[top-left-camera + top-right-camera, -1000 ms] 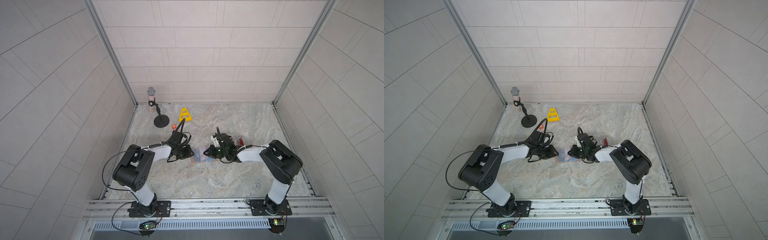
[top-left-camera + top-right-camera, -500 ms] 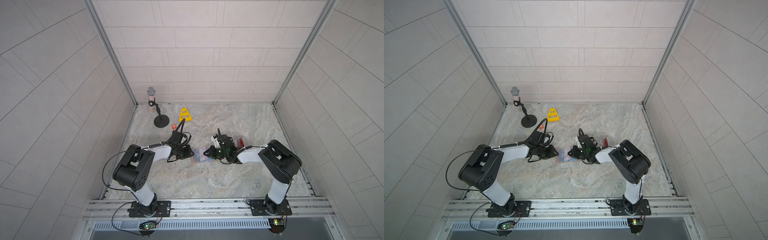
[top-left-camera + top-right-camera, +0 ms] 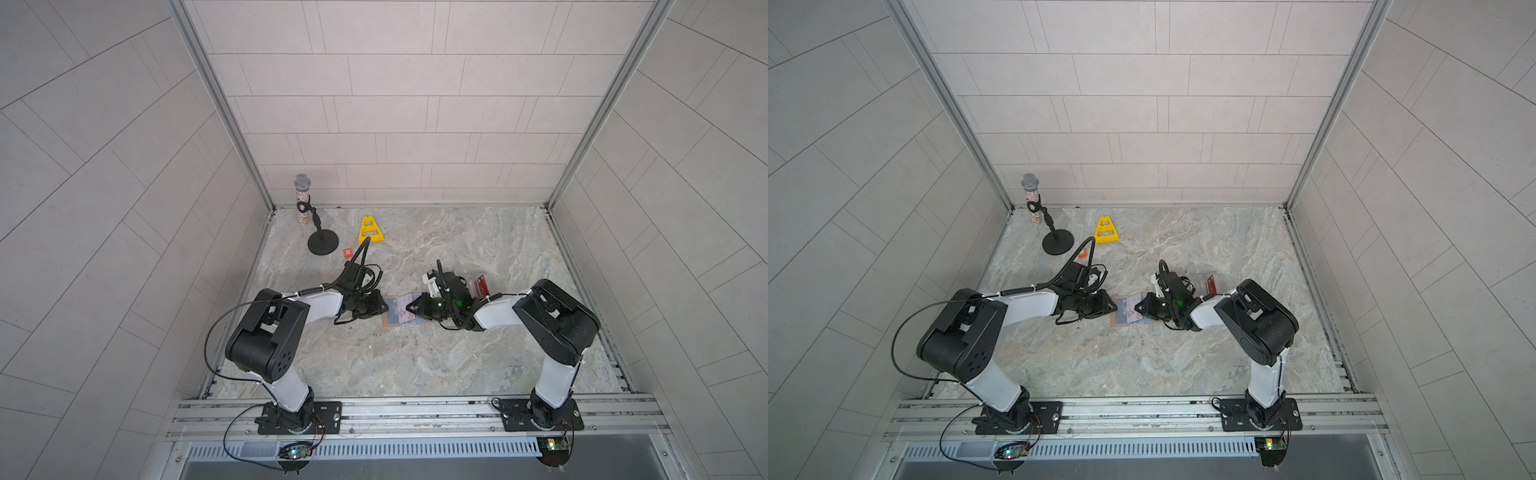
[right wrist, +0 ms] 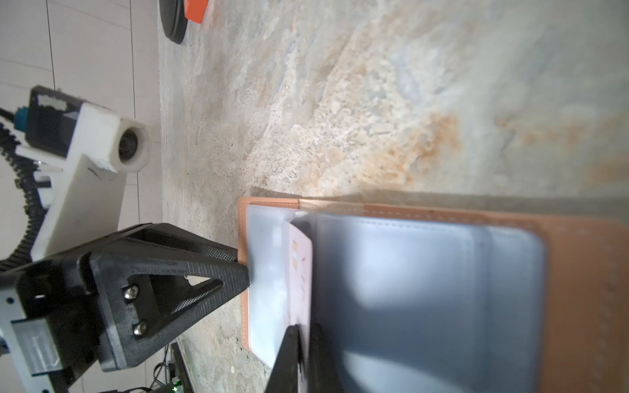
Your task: Put the credit cards into the card holder
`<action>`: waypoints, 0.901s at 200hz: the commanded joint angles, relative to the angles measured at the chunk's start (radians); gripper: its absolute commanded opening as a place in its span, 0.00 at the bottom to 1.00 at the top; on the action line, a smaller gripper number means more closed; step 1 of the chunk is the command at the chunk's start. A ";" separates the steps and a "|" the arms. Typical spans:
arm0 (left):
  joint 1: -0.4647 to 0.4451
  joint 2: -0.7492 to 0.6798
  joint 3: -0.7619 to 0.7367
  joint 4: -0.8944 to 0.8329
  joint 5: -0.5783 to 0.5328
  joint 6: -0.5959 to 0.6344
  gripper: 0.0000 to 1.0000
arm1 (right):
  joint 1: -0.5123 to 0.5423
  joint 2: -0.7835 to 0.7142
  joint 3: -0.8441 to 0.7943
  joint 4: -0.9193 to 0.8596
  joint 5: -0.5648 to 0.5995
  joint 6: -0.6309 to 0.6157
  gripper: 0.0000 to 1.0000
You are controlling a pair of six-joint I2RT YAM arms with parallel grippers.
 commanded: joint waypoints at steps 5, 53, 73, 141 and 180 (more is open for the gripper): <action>-0.010 0.043 -0.043 -0.073 -0.043 0.012 0.27 | 0.022 0.021 -0.017 -0.116 0.035 -0.009 0.20; -0.011 0.045 -0.043 -0.074 -0.044 0.013 0.27 | 0.041 0.000 0.026 -0.222 0.074 -0.065 0.36; -0.011 0.044 -0.045 -0.074 -0.044 0.015 0.27 | 0.053 -0.012 0.052 -0.281 0.098 -0.096 0.40; -0.011 0.048 -0.047 -0.073 -0.046 0.019 0.26 | 0.099 -0.024 0.190 -0.567 0.246 -0.221 0.55; -0.011 0.050 -0.046 -0.073 -0.044 0.020 0.26 | 0.114 -0.021 0.233 -0.643 0.295 -0.253 0.59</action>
